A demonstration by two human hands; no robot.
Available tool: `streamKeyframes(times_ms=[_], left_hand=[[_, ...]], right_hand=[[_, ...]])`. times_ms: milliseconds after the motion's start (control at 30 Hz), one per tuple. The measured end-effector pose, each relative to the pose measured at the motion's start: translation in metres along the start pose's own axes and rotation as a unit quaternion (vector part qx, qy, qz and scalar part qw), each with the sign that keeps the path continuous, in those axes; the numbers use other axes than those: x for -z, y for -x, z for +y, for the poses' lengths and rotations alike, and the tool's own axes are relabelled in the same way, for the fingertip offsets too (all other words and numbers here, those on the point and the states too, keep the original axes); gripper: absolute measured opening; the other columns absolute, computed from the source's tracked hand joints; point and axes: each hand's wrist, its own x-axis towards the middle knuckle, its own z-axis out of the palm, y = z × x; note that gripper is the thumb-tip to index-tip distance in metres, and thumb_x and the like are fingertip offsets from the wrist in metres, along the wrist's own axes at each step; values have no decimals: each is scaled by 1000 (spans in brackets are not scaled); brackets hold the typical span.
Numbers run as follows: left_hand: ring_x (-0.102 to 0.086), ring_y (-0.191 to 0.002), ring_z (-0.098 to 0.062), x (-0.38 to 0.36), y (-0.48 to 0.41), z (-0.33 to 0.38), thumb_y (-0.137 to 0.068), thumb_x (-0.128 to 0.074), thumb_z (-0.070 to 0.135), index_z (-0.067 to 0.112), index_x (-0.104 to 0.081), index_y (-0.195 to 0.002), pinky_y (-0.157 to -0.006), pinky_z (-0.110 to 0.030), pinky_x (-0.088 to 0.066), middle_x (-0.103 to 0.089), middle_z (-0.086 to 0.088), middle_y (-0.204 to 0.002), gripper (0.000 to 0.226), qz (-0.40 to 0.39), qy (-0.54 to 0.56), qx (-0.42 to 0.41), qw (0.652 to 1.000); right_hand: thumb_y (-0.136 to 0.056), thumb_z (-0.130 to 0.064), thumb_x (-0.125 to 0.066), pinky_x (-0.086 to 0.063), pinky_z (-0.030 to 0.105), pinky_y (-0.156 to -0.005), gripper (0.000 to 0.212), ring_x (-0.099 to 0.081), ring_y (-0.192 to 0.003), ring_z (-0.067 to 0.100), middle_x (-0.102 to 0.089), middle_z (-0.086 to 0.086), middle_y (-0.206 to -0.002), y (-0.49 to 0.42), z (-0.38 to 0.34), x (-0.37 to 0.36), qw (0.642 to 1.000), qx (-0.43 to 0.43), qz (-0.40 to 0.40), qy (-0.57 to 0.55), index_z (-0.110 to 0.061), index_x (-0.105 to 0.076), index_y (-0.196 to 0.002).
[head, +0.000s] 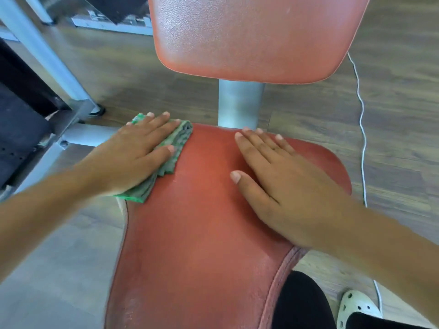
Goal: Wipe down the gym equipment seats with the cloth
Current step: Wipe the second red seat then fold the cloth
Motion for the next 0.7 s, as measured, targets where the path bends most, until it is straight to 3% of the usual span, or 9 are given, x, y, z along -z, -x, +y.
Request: streamKeyframes(times_ms=[67,133,267,367,400,467,533,600,700], left_hand=[[-6,-146,-12,-4,-19,7,-66,-5,68,32,-18,-150,-116,-24,0,-14,5,-159,92,7,-46,22,999],[-7,-147,-14,-9,-24,23,-67,1,65,31,-15,-151,-117,-28,-1,-11,6,-159,92,16,-99,-23,995],[2,-142,3,-8,1,15,-74,-3,64,43,-5,-144,-108,-12,12,1,24,-150,73,5,-64,-114,991],[-4,-143,0,2,-5,-12,-75,-15,65,39,-16,-147,-105,-4,9,-11,15,-156,76,7,1,-51,999],[-10,-144,-5,3,-15,-17,-77,-19,63,34,-21,-149,-109,-7,5,-17,10,-157,78,2,10,-16,1000],[-28,-140,-17,-1,-40,-12,-79,-23,56,28,-32,-147,-116,-27,-16,-34,2,-153,75,3,-13,33,999],[-40,-132,-25,-6,-57,7,-79,-19,54,28,-38,-143,-108,-38,-32,-45,-2,-145,72,11,-80,31,996],[-39,-132,-25,-12,-57,19,-80,-13,59,27,-35,-145,-106,-35,-30,-44,-3,-146,76,19,-118,-24,993],[-25,-140,-14,-7,-34,8,-78,-6,63,28,-26,-149,-110,-23,-13,-30,3,-154,82,17,-89,-110,990]], right_hand=[[-88,-55,2,10,25,-118,74,13,-145,3,9,-5,-161,-10,-9,-4,1000,-6,-27,-3,-21,5,-153],[-93,-53,-1,10,25,-118,68,14,-145,3,12,-5,-160,-13,-13,-7,998,-17,-59,-4,-20,7,-153],[-89,-55,-4,11,23,-116,72,13,-144,1,11,-7,-160,-13,-11,-10,997,-27,-67,-18,-22,7,-153],[-86,-56,-3,10,24,-117,75,12,-144,1,11,-7,-160,-13,-12,-13,998,-31,-58,-16,-22,6,-153],[-86,-55,-2,10,24,-117,75,12,-145,2,10,-7,-160,-12,-12,-13,998,-32,-55,-13,-22,6,-153],[-86,-55,-3,10,23,-116,76,11,-145,2,10,-6,-160,-13,-14,-14,998,-33,-52,-11,-21,5,-153],[-85,-55,-3,10,22,-116,76,11,-145,3,9,-6,-161,-13,-14,-13,998,-37,-51,-15,-21,5,-153],[-85,-55,-4,10,23,-116,76,10,-145,3,9,-5,-161,-13,-15,-13,998,-36,-52,-15,-20,4,-153],[-86,-55,-3,9,24,-118,76,11,-145,2,10,-6,-161,-13,-14,-13,998,-36,-54,-11,-21,5,-153]])
